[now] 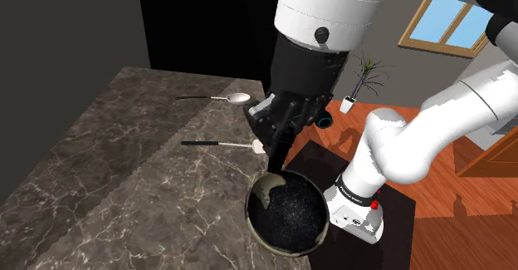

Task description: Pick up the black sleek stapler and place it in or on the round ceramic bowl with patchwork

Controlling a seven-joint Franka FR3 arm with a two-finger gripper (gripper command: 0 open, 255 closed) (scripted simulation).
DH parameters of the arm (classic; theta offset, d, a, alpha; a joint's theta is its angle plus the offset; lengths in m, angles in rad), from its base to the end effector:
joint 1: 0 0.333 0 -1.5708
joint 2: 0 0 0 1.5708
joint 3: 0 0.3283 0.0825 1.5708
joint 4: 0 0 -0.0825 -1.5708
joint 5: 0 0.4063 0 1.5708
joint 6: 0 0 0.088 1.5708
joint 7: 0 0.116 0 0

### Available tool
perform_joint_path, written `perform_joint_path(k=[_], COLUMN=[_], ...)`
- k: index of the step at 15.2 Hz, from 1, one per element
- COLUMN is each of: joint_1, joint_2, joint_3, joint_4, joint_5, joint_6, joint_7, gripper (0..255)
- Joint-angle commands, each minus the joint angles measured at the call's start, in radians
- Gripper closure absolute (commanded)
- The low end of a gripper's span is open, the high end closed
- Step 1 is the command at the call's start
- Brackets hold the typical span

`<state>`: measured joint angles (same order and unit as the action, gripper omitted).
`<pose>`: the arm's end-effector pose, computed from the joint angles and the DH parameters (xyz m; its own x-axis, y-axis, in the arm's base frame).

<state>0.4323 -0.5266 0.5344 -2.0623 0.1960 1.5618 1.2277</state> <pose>0.1841 0.3882 0.6025 0.9457 -0.3215 0.0472 -0.3238 -0.9445 0.0547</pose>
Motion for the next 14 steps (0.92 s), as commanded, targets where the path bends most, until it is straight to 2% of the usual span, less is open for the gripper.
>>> perform_joint_path(k=[1, 4, 14], joint_1=[0.023, 0.051, 0.066], joint_2=[-0.040, -0.085, -0.108], joint_3=[0.017, 0.043, 0.068], joint_4=[-0.015, -0.027, -0.174], joint_5=[0.028, 0.063, 0.089], joint_6=[-0.020, -0.044, 0.082], joint_7=[0.033, 0.078, 0.071], gripper=[255, 255, 255])
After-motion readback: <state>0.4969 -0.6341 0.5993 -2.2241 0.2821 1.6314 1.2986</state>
